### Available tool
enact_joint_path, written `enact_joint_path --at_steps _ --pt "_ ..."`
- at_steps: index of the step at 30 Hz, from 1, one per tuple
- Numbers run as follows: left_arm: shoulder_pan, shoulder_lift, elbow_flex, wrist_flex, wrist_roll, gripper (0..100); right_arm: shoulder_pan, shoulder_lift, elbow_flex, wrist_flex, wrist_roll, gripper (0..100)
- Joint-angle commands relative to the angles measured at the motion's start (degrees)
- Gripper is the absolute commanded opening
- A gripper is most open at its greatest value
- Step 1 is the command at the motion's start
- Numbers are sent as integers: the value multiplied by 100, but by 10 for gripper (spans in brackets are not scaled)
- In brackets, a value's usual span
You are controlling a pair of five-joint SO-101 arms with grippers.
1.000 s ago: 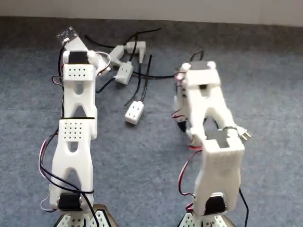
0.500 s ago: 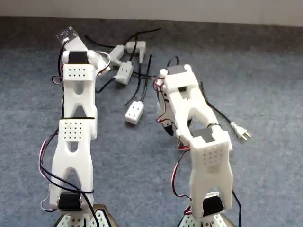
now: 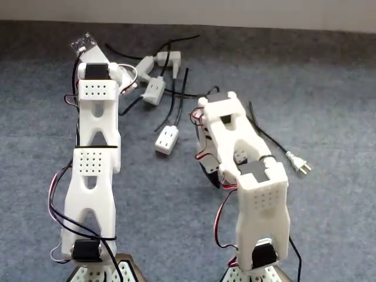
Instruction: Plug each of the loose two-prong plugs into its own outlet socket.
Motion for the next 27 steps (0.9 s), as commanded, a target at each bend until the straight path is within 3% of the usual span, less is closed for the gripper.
enact_joint_path --at_steps 1,9,17,27 --pt "31 -31 -180 -44 26 256 4 -347 22 40 79 267" --pt "-22 -31 -180 0 18 256 400 -295 48 -558 62 265" --pt "-40 -31 -180 35 18 256 971 655 -22 -514 70 123" --pt "-40 -31 -180 26 18 256 1323 673 -22 -514 88 119"
